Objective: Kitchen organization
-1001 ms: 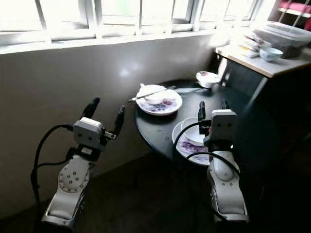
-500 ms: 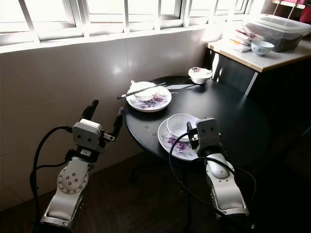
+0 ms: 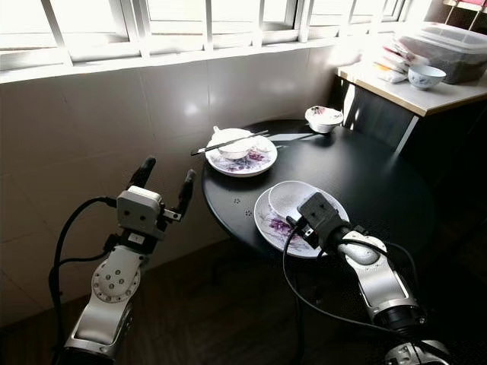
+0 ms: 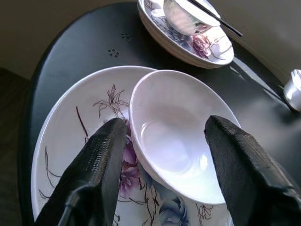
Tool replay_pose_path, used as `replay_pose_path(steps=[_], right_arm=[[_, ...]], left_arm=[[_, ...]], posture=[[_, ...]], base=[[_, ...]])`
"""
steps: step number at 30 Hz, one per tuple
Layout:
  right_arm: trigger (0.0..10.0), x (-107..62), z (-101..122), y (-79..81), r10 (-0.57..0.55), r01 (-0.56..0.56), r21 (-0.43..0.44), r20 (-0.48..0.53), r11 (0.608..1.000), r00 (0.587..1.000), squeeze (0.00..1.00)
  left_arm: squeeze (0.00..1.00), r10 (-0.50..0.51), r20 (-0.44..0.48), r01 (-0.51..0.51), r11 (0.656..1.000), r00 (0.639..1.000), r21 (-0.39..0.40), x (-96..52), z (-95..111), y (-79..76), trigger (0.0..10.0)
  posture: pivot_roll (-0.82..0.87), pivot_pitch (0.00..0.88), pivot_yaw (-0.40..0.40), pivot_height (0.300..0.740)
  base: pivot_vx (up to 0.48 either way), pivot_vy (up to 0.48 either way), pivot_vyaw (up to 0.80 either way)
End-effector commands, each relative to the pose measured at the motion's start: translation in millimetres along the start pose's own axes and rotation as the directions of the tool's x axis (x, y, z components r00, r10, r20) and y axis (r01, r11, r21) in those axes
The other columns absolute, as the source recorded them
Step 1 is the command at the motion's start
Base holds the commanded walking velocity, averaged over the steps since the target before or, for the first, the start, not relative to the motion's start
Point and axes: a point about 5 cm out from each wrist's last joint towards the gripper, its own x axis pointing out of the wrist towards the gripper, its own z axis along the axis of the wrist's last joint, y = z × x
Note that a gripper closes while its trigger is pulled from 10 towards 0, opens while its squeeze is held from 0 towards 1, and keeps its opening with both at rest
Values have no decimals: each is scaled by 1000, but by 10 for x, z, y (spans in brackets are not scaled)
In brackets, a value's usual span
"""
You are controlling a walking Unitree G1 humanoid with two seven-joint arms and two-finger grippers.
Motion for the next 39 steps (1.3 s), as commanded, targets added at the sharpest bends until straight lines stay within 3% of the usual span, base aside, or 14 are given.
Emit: replay_pose_path(steps=[1,4,15,26,39], right_arm=[[10000,11,13,-51,38,-38,-38,-7,999,999,0],[10000,47,78,-121,71,-71,-37,5,997,997,0],[10000,131,-40,-328,147,-146,19,-123,989,981,0],[10000,156,-94,-314,183,-180,33,-167,983,969,0],[10000,113,-308,-210,192,-200,0,-291,980,937,0]], left_arm=[[0,-3,-7,3,1000,1000,3,21,-4,-17,10000],[0,2,-8,-2,1000,1000,6,20,-6,-5,10000],[0,6,-12,-6,1000,1000,14,38,-12,13,10000],[0,16,-20,-15,1000,1000,27,20,-13,54,10000],[0,19,-35,-18,999,999,34,10,-29,55,10000]], posture=[[2,0,-68,740],[9,0,-71,740],[29,0,-70,740],[47,0,-75,740],[58,0,-78,740]], base=[[0,0,0],[0,0,0],[0,0,0],[0,0,0],[0,0,0]])
